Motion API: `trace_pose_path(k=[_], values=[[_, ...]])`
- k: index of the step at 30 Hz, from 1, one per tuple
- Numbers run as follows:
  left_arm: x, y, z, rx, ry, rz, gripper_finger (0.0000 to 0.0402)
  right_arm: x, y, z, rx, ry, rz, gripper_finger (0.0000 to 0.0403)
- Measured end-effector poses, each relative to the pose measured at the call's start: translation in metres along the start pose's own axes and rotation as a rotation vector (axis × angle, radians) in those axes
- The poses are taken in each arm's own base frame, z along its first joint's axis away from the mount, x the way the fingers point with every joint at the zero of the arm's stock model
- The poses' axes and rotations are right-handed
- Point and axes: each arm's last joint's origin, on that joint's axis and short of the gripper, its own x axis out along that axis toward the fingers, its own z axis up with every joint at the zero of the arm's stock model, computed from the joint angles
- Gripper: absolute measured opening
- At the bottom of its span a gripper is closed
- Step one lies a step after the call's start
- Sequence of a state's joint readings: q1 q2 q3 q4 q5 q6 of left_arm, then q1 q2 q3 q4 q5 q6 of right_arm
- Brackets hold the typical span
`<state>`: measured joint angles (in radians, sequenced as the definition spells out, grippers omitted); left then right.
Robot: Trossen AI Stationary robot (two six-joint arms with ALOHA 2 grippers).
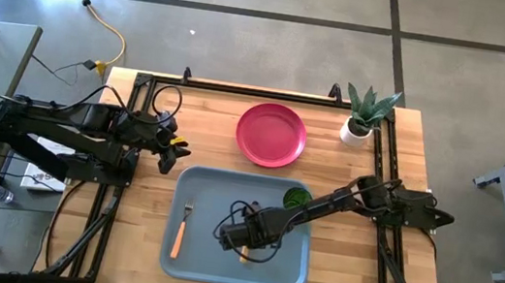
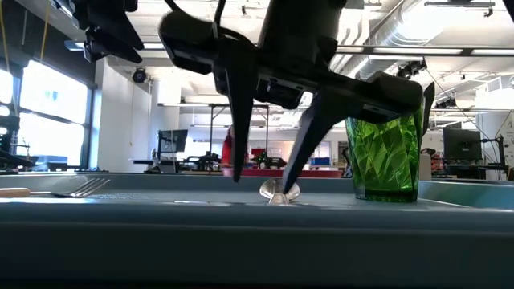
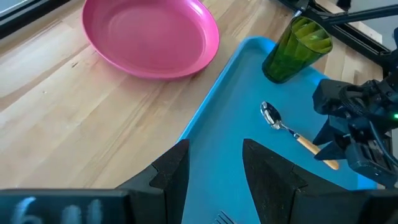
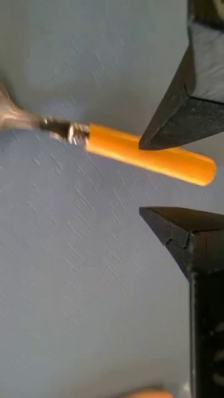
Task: Pick and place plate/cup/fork/spoon on tray
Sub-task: Put the yellow spoon on the blue serving tray to the right of the orange fork
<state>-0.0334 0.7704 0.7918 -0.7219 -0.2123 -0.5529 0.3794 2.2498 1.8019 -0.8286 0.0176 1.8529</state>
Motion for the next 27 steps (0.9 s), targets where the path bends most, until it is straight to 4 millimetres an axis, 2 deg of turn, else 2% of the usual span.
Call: trace_pose_path(k=[18,27], values=[[0.0,0.0,0.0,0.034,0.0,0.0,0.014,0.0,-0.007,0.003,0.03,-0.056,-0.063,0.0149],[0.0,0.0,0.0,0.033,-0.001,-0.001,0.014,0.01,-0.008,0.003,0.03,-0.061,-0.079,0.0146]])
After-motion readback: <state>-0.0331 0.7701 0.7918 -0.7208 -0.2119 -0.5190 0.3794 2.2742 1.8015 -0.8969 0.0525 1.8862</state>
